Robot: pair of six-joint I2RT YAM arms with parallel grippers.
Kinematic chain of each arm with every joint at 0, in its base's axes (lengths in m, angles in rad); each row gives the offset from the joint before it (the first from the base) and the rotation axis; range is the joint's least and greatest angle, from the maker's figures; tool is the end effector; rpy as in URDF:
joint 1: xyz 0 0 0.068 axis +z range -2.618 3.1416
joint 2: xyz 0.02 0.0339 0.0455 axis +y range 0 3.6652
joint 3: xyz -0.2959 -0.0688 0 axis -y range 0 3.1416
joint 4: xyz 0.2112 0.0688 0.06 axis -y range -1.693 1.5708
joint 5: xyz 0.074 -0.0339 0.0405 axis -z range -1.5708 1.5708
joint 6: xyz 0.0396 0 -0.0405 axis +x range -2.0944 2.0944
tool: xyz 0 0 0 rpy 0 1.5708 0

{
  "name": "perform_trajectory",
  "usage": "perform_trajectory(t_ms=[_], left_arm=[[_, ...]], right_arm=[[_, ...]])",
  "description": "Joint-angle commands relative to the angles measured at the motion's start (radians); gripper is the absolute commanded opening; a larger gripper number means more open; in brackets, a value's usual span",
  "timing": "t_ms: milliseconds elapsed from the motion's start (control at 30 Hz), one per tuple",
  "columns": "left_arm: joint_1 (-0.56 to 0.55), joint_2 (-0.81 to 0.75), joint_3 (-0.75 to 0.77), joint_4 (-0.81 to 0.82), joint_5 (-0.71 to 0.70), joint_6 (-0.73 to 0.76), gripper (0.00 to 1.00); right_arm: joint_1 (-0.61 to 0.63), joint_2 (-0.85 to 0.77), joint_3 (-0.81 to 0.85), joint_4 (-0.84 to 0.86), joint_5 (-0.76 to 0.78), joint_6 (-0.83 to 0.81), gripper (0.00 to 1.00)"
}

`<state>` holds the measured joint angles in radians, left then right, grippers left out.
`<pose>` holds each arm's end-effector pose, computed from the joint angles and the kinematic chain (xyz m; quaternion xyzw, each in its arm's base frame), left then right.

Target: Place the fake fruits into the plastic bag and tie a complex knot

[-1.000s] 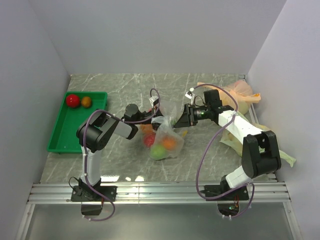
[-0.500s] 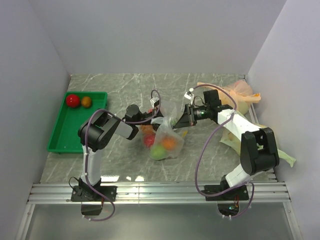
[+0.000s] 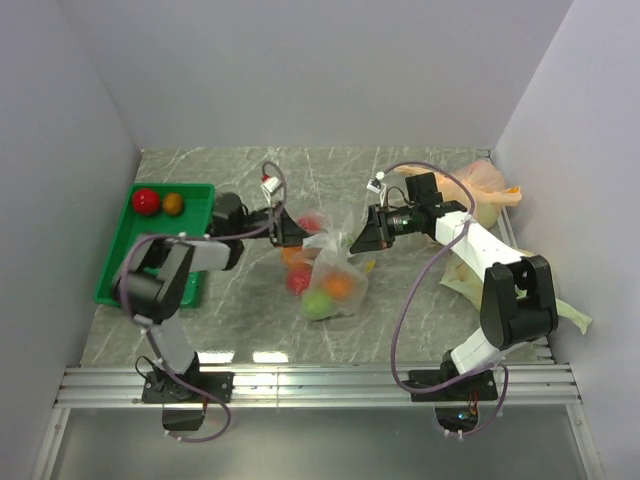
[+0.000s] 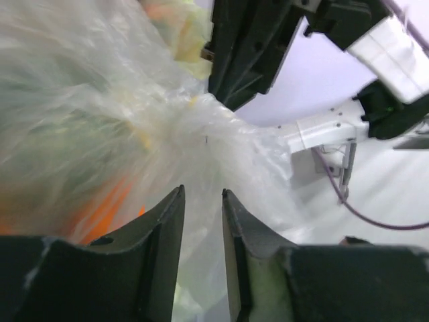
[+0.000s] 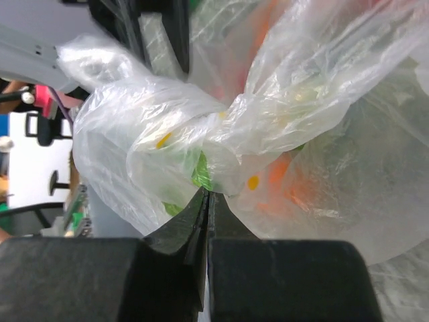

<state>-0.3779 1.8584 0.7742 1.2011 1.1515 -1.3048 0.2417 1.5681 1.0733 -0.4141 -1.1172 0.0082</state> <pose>0.3075 -0.1610 0.2491 0.1147 0.6805 -0.7084 0.1479 0.2728 0.1039 0.2899 -0.2645 0.7765 0.5317 0.2109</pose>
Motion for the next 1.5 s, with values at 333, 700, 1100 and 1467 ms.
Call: perform_trajectory(t_ms=[333, 700, 1100, 1467], left_arm=[[0.163, -0.333, 0.508, -2.139, -0.183, 2.024, 0.41], [0.012, -0.505, 0.511, -1.924, -0.389, 1.899, 0.61], [-0.245, -0.443, 0.473, -1.72, -0.711, 1.833, 0.56], [-0.233, -0.381, 0.478, -1.7, -0.785, 1.77, 0.01]], right_arm=[[0.022, -0.01, 0.149, -0.195, 0.062, -0.181, 0.0], [0.064, -0.049, 0.155, -0.198, 0.161, -0.171, 0.0], [0.085, -0.066, 0.178, -0.221, 0.206, -0.177, 0.0], [0.062, -0.069, 0.201, -0.339, 0.232, -0.257, 0.0]])
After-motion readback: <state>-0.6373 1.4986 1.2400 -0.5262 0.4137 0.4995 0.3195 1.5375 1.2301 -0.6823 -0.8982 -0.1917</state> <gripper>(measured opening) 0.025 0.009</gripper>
